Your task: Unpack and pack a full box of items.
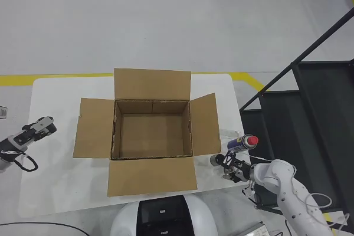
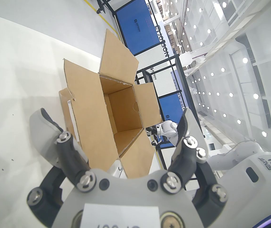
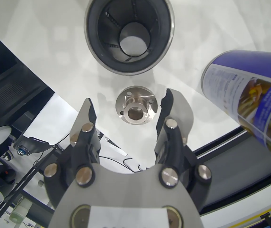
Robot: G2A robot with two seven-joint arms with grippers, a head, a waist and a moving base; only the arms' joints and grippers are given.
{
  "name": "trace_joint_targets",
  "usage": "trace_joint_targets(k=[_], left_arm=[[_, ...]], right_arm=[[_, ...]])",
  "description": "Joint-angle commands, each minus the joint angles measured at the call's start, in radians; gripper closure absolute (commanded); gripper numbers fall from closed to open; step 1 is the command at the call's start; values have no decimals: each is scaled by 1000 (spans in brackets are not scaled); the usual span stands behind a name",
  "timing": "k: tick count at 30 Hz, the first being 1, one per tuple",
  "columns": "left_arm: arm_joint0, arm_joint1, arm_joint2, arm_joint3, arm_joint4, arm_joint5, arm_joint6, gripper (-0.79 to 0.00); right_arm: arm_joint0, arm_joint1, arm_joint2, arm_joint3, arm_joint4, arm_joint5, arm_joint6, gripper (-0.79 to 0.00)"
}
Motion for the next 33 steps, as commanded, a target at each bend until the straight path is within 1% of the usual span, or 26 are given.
trace_joint_targets(k=[1,2,3,4,5,7,10,14,16,18,19,20,22,24,26,33], left_arm=[[0,0,0,0,0,0,0,-785],[0,0,0,0,0,0,0,-785],[0,0,0,0,0,0,0,-785],[0,0,0,0,0,0,0,-785],[0,0,0,0,0,0,0,-785],[0,0,0,0,0,0,0,-785],[0,0,0,0,0,0,0,-785],[0,0,0,0,0,0,0,-785],[0,0,0,0,0,0,0,-785],[0,0,0,0,0,0,0,-785],[0,0,0,0,0,0,0,-785],[0,0,0,0,0,0,0,-785],[0,0,0,0,0,0,0,-785],[0,0,0,0,0,0,0,-785],[0,0,0,0,0,0,0,-785],[0,0,0,0,0,0,0,-785]], right_arm=[[6,1,-5,12,4,2,1,-480],[9,1,-7,17,4,1,1,-449],[11,1,-9,22,6,3,1,-400],[14,2,-11,28,10,2,1,-391],[17,2,-12,33,14,3,0,-437],[22,3,-15,40,15,5,1,-431],[28,5,-19,47,18,6,1,-336],[32,7,-23,48,6,14,5,-292],[31,9,-24,43,-4,17,4,-246],[25,11,-23,36,-9,20,1,-231],[22,12,-23,34,-9,21,0,-182],[20,12,-22,31,-11,24,1,-157],[15,14,-24,25,-19,31,2,-157],[9,15,-25,18,-23,38,-2,-135],[-1,16,-23,6,-24,40,-5,0],[-70,26,6,-79,-34,43,-28,0]])
